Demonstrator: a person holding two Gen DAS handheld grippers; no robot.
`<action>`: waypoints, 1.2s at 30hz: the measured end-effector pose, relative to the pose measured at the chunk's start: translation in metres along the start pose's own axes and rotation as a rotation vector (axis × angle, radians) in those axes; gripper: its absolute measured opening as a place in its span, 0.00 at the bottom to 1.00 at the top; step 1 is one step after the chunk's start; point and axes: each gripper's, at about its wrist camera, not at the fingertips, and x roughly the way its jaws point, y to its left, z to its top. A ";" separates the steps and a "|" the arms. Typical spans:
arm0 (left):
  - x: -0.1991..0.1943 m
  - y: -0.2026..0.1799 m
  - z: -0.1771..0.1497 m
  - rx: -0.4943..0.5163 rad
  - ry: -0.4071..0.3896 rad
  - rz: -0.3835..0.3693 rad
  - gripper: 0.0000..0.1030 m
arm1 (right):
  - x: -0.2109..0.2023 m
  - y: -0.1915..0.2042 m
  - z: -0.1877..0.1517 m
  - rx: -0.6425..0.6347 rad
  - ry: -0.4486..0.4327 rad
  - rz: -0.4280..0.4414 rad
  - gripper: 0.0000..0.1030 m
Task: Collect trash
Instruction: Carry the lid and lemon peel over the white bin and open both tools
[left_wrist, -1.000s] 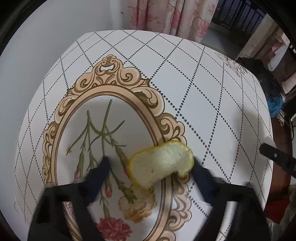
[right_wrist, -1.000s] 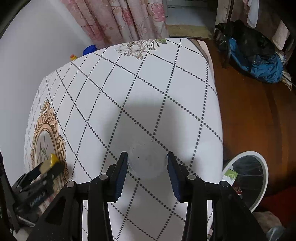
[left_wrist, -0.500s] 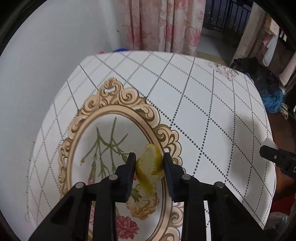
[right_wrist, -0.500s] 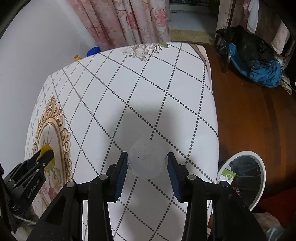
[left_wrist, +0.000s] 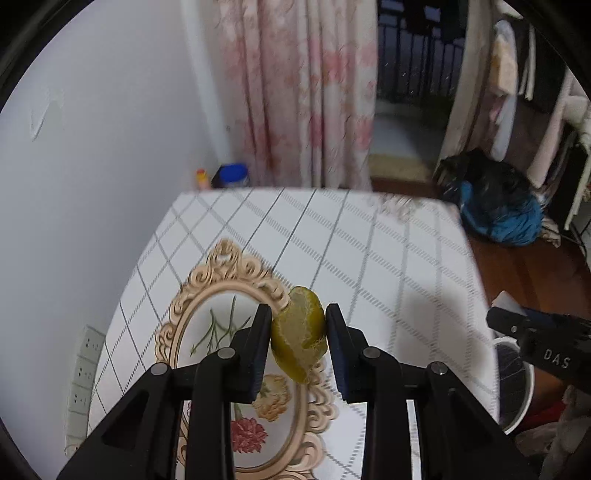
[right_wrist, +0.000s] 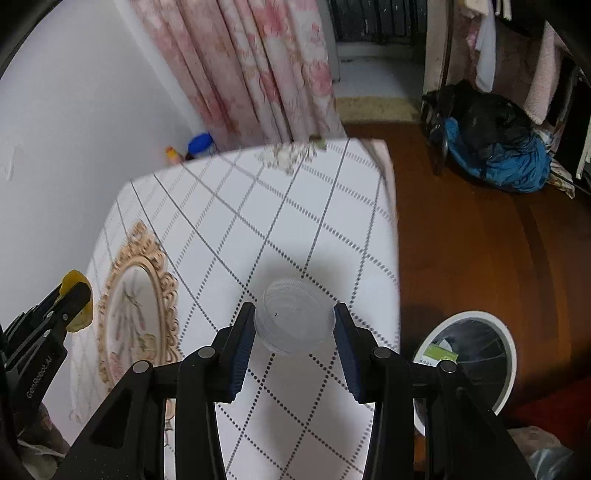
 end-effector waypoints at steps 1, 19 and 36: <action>-0.009 -0.005 0.004 0.009 -0.018 -0.011 0.26 | -0.013 -0.005 0.001 0.008 -0.021 0.005 0.43; -0.032 -0.205 0.010 0.214 0.015 -0.363 0.26 | -0.101 -0.220 -0.052 0.281 -0.066 -0.154 0.43; 0.092 -0.345 -0.044 0.412 0.397 -0.432 0.39 | 0.030 -0.368 -0.120 0.531 0.213 -0.136 0.44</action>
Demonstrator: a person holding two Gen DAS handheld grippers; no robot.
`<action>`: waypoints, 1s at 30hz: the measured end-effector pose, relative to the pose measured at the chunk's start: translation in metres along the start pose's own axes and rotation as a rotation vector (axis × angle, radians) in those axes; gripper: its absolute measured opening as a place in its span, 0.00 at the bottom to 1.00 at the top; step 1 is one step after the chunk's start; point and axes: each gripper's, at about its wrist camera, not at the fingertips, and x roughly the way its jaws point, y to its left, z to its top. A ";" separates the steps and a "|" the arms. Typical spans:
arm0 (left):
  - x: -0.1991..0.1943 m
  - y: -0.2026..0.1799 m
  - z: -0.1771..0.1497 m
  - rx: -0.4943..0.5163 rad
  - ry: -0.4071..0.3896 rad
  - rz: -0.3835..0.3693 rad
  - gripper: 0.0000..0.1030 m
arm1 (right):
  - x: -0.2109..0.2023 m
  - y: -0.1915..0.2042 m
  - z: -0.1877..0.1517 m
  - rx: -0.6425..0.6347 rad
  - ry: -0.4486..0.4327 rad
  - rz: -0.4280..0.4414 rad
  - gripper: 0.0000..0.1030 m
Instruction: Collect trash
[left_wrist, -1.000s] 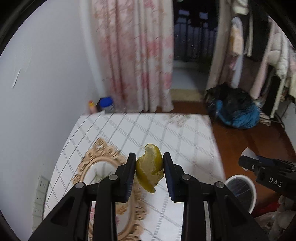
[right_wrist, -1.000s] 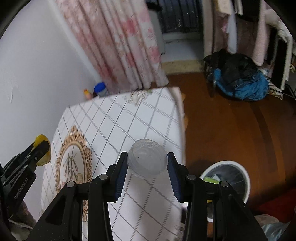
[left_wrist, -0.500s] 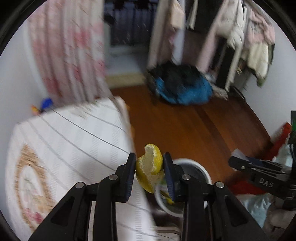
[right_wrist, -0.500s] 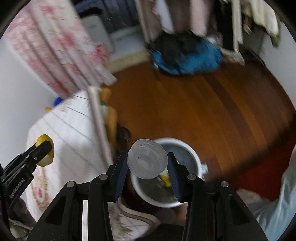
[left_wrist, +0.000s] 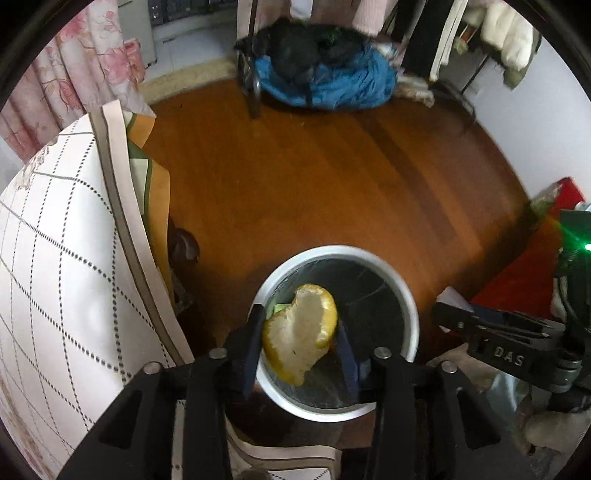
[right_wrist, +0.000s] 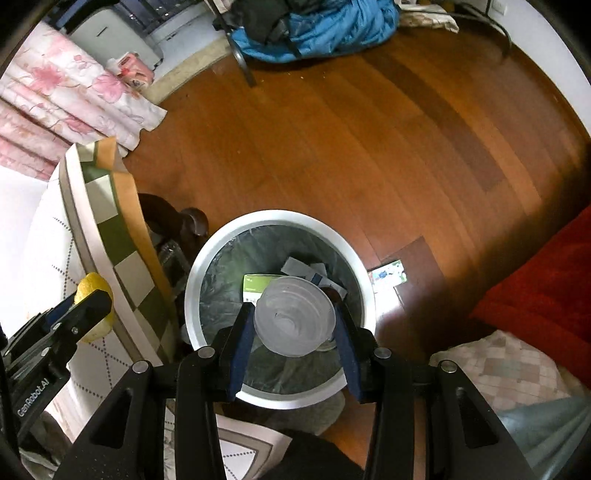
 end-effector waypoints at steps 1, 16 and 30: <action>0.001 -0.001 0.003 0.003 0.008 0.001 0.47 | 0.002 -0.001 0.001 0.004 0.010 0.000 0.46; -0.063 0.015 -0.041 -0.014 -0.098 0.115 0.95 | -0.060 0.006 -0.057 -0.003 -0.087 -0.081 0.98; -0.250 0.002 -0.106 -0.008 -0.321 0.111 0.95 | -0.269 0.051 -0.162 -0.121 -0.338 0.035 0.99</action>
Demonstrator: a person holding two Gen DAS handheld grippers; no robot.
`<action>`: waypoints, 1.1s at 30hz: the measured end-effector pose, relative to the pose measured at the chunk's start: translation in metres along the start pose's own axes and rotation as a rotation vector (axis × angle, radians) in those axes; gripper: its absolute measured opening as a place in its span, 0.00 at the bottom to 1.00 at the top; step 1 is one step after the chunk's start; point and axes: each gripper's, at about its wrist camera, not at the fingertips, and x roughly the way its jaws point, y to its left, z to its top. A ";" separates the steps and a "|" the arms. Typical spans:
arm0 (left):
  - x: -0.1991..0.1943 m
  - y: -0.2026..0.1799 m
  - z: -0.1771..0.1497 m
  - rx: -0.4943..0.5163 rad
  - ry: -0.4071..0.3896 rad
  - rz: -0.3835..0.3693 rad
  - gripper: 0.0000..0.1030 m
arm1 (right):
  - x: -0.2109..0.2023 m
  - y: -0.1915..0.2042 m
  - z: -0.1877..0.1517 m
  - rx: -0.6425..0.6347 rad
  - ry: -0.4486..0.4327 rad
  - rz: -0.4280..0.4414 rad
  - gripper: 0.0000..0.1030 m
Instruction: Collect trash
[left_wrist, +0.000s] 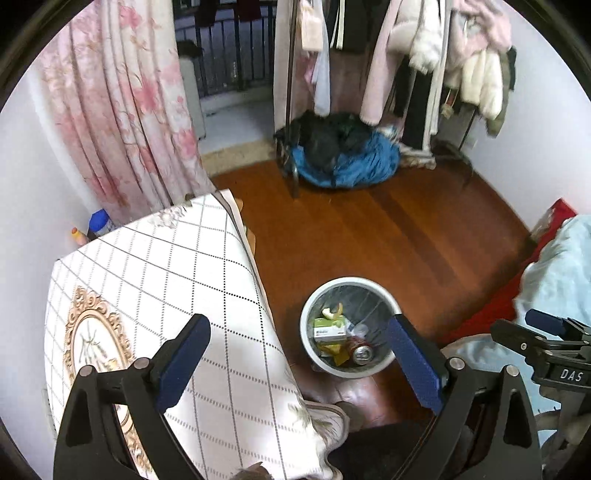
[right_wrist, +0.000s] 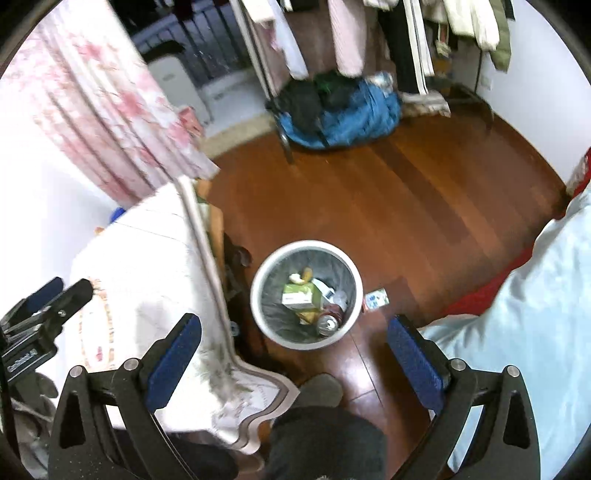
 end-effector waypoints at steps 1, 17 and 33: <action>-0.012 0.000 -0.001 0.001 -0.011 -0.009 0.95 | -0.013 0.002 -0.003 -0.005 -0.013 0.010 0.99; -0.153 0.002 -0.023 -0.007 -0.150 -0.160 0.95 | -0.183 0.043 -0.060 -0.068 -0.137 0.182 1.00; -0.185 0.012 -0.041 -0.016 -0.164 -0.195 0.95 | -0.212 0.058 -0.066 -0.103 -0.140 0.203 1.00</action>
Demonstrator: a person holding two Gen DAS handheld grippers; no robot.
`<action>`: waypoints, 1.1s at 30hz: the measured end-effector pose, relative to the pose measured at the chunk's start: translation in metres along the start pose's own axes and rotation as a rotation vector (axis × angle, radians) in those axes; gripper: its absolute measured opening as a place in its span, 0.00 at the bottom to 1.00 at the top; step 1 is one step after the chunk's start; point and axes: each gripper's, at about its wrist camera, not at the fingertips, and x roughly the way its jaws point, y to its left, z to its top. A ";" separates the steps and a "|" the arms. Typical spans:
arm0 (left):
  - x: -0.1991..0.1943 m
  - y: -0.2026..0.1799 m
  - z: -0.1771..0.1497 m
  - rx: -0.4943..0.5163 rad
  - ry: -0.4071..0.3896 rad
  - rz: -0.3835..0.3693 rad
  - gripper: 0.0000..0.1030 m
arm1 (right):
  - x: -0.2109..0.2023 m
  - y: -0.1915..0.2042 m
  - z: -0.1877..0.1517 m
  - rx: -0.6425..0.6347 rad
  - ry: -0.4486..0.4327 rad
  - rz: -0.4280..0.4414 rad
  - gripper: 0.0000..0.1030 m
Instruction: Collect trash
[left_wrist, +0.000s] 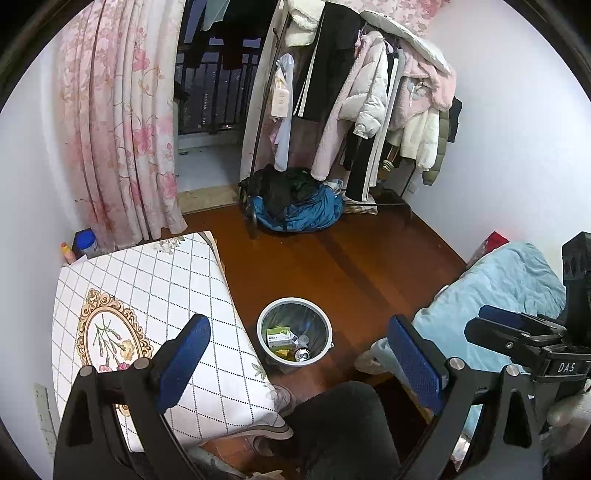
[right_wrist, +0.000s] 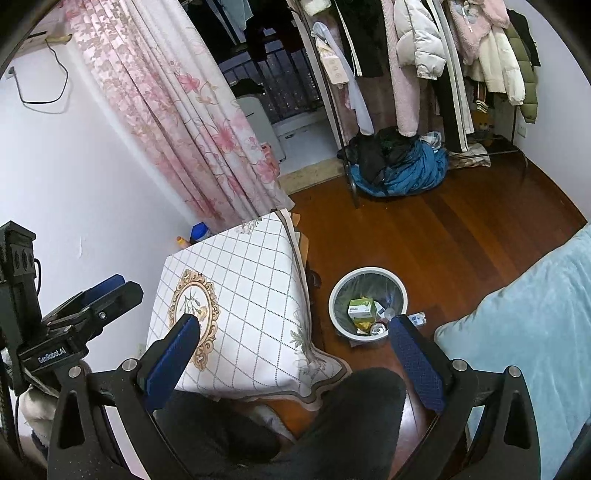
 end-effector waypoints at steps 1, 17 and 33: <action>0.000 0.000 0.000 0.002 0.002 0.000 0.95 | 0.001 0.000 0.000 -0.002 0.003 0.000 1.00; 0.013 -0.010 -0.002 0.004 0.045 -0.008 0.95 | 0.012 -0.012 -0.004 0.012 0.036 -0.010 1.00; 0.016 -0.011 -0.001 0.012 0.043 -0.023 1.00 | 0.015 -0.012 -0.004 0.010 0.044 -0.020 1.00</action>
